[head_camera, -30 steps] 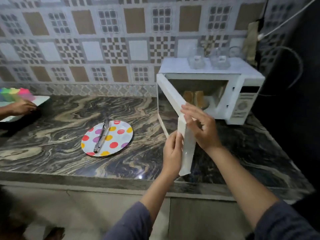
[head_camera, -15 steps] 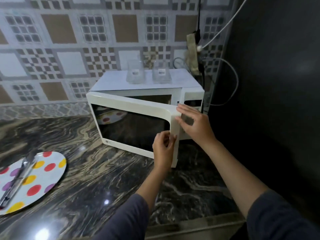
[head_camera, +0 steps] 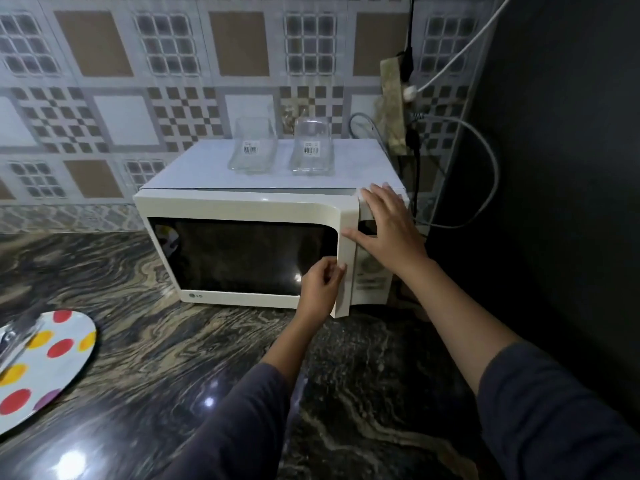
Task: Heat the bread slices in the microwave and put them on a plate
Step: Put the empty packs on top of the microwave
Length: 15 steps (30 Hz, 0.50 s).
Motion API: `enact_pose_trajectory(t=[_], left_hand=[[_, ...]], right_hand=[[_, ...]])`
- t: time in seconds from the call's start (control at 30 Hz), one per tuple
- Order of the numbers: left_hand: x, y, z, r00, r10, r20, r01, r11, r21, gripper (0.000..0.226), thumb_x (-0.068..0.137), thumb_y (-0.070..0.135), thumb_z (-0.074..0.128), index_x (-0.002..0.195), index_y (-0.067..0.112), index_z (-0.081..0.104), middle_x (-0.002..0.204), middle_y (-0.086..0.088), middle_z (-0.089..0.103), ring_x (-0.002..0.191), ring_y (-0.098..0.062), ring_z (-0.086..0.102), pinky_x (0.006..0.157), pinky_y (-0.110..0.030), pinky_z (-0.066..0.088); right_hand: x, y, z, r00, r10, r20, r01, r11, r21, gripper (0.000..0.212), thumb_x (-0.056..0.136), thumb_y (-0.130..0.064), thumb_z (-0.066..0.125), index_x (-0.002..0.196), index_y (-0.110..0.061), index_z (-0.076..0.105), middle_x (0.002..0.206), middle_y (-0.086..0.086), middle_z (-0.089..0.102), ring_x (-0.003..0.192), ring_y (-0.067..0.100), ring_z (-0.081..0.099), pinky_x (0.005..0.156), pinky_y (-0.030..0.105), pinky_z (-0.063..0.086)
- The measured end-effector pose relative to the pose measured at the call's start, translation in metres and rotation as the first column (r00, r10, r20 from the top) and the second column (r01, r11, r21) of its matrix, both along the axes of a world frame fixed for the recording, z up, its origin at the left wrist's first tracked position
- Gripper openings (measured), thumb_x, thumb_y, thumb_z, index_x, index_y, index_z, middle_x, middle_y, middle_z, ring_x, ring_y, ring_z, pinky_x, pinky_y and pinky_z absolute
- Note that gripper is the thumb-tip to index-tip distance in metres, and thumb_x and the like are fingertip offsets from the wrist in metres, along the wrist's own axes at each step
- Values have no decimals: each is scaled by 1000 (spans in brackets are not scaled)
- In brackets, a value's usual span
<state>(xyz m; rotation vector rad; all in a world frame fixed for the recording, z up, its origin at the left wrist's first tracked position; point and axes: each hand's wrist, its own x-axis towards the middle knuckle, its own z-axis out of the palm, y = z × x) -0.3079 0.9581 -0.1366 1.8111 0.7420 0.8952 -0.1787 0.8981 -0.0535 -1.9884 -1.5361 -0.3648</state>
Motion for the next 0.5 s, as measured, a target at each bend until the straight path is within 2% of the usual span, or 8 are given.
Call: enact_pose_trajectory(t=[0.07,0.13,0.33,0.5], left_hand=[[5,6,-3,998,-22,-55,22,1000,4,21,96,26,50,86,10,60,69,1,55,62,-7,48,57,-18,37],[6,9,-11,991,-48,-124,48,999,-3,30,97,29,46,77,8,54,64,0,50,60,-10,44,52,-17,31],[14,10,-23,981,-12,-192,27,997,75,36,99,28,41,75,2,51,62,-2,48,56,-10,43,48,-19,29],[17,18,-24,983,25,-182,4,987,158,39,98,26,42,77,-4,54,69,-20,57,60,-21,48,51,-28,25]], right_hand=[[6,6,-3,998,-38,46,38,999,-10,83,84,-55,55,145,-6,29,153,12,27,145,27,14,119,39,10],[7,8,-5,996,-45,81,45,999,-4,84,84,-58,53,145,-6,28,153,12,27,145,27,17,119,39,10],[11,13,-9,987,-88,131,77,993,86,85,78,-64,43,137,-3,40,143,15,42,136,30,34,117,41,21],[13,24,-15,981,-109,161,81,981,174,79,77,-63,44,126,-1,50,129,17,53,123,33,48,109,43,32]])
